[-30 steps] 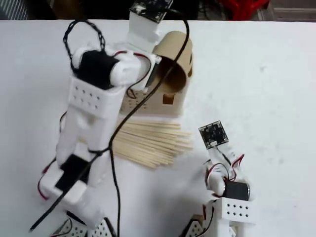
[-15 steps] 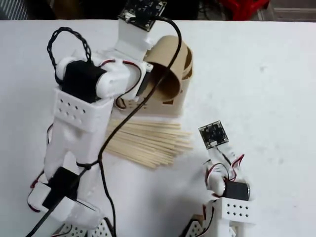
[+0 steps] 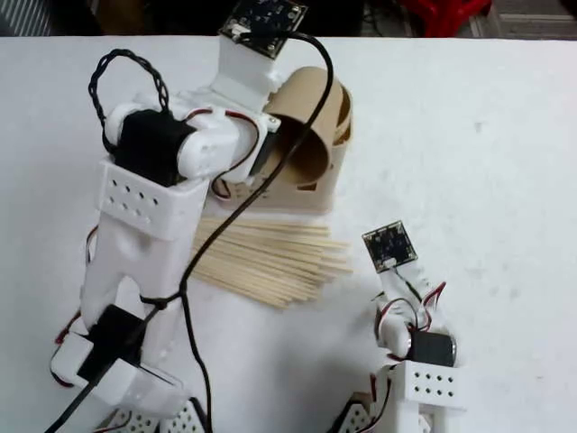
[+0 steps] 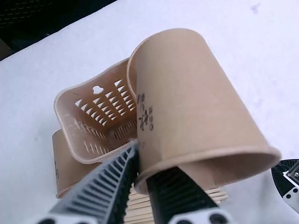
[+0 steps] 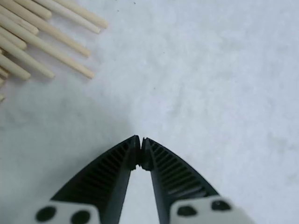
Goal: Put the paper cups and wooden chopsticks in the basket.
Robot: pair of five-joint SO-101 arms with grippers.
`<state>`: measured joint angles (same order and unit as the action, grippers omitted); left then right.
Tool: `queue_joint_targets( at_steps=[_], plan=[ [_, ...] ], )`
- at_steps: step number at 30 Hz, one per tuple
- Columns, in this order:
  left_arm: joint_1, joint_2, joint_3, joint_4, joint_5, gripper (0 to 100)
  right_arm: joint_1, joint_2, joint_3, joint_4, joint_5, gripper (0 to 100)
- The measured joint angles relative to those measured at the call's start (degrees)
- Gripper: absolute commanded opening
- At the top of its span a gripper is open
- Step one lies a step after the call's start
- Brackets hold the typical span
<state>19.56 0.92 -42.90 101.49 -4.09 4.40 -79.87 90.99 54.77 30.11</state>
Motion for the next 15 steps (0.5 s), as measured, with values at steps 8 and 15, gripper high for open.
queue_joint_targets(
  at_steps=[8,15],
  plan=[
    [0.0,0.0,0.1,-1.7,0.0,2,0.0,0.0,0.0,0.0,0.0,2.1],
    [0.0,0.0,0.1,-3.4,0.0,5,0.0,0.0,0.0,0.0,0.0,2.1]
  ],
)
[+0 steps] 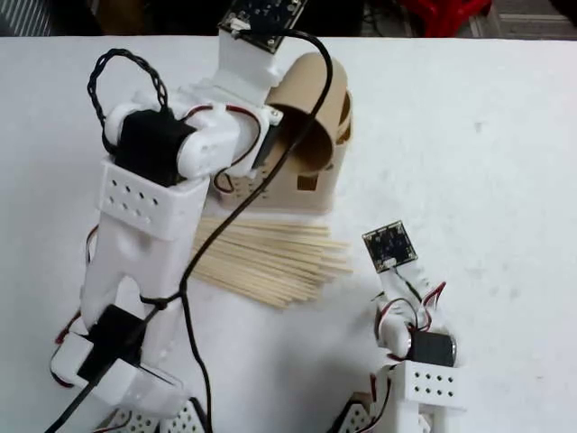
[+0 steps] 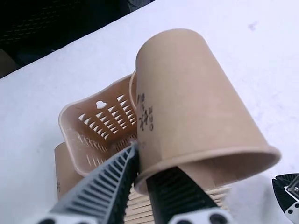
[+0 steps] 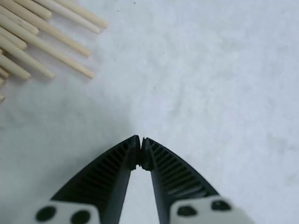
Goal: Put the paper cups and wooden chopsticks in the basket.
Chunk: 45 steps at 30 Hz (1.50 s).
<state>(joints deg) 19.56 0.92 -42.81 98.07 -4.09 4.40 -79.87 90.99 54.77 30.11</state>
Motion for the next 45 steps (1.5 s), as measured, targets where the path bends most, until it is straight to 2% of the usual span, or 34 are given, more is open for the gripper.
queue_joint_targets(
  at_steps=[4,9,14,21,25,31,39,45],
  plan=[
    [0.0,1.9,0.0,0.0,-0.2,12,0.0,0.0,0.0,0.0,0.0,2.1],
    [0.0,4.6,0.0,-0.5,-0.2,12,0.0,0.0,0.0,0.0,0.0,2.1],
    [-0.3,4.7,0.0,-6.2,-0.3,12,0.0,0.0,0.0,0.0,0.0,2.1],
    [-3.4,7.5,0.6,-17.9,-0.3,12,0.0,0.0,0.0,0.0,0.0,2.1],
    [-4.6,12.2,0.6,-20.7,-0.4,12,0.0,0.0,0.0,0.0,0.0,2.1],
    [-4.6,18.8,1.1,-20.7,-2.4,12,0.0,0.0,0.0,0.0,0.0,2.1],
    [-4.7,19.7,1.1,-20.6,-6.2,12,0.0,0.0,0.0,0.0,0.0,2.1],
    [-7.7,10.8,-7.3,-12.1,-6.2,12,0.0,0.0,0.0,0.0,0.0,2.1]
  ],
)
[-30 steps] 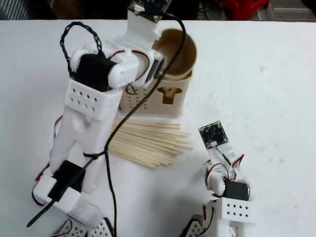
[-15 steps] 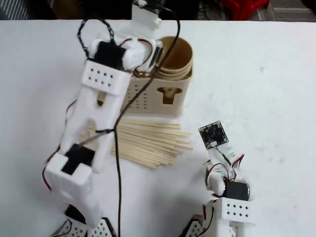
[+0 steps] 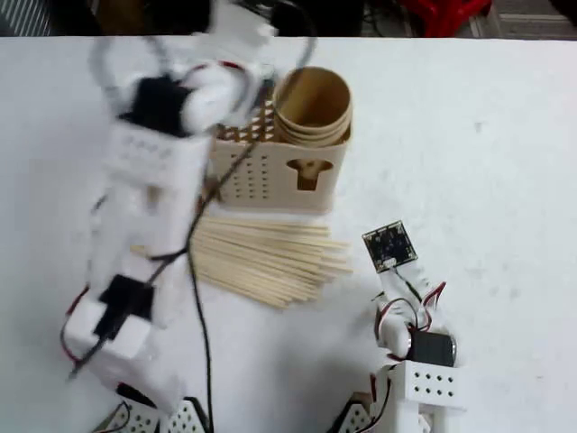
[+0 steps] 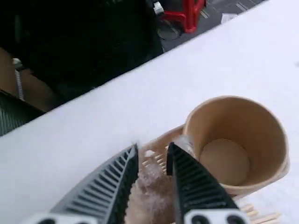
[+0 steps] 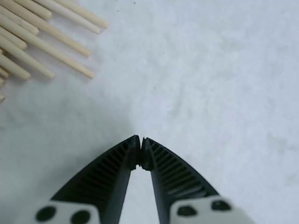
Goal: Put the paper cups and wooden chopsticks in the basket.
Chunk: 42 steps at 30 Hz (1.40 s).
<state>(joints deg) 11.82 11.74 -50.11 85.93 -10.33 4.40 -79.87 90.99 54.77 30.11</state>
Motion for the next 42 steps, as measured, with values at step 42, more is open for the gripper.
queue_joint_targets(
  at_steps=[42],
  plan=[
    [-28.7,-55.5,112.5,-50.4,-39.1,25,0.0,0.0,0.0,0.0,0.0,2.1]
  ],
)
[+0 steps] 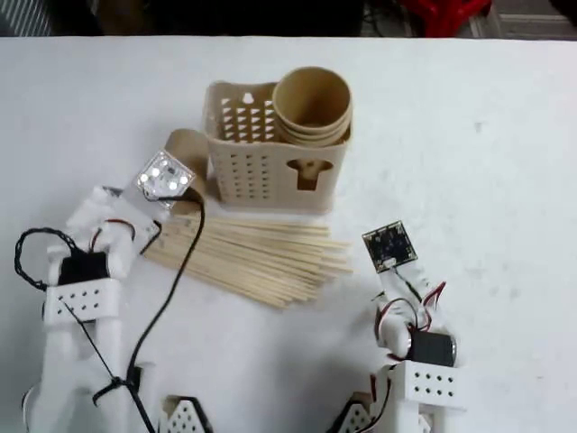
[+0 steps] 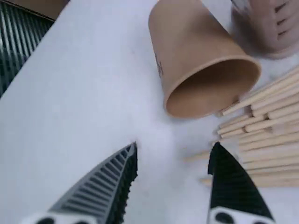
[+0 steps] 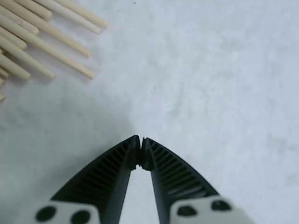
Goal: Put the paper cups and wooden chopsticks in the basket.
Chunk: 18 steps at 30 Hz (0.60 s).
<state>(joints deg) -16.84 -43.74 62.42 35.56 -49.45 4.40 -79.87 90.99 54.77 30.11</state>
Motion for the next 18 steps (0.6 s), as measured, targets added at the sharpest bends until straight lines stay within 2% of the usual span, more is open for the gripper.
queue_joint_targets(
  at_steps=[3,7,12,18],
  plan=[
    [0.0,-0.1,1.4,-4.9,0.0,25,0.0,0.0,0.0,0.0,0.0,2.1],
    [-0.1,-0.2,1.7,-6.6,0.1,25,0.0,0.0,0.0,0.0,0.0,2.1],
    [-1.1,-0.2,1.7,-6.3,4.7,25,0.0,0.0,0.0,0.0,0.0,2.1],
    [-1.5,-0.2,-1.5,-0.1,9.8,25,0.0,0.0,0.0,0.0,0.0,2.1]
  ],
)
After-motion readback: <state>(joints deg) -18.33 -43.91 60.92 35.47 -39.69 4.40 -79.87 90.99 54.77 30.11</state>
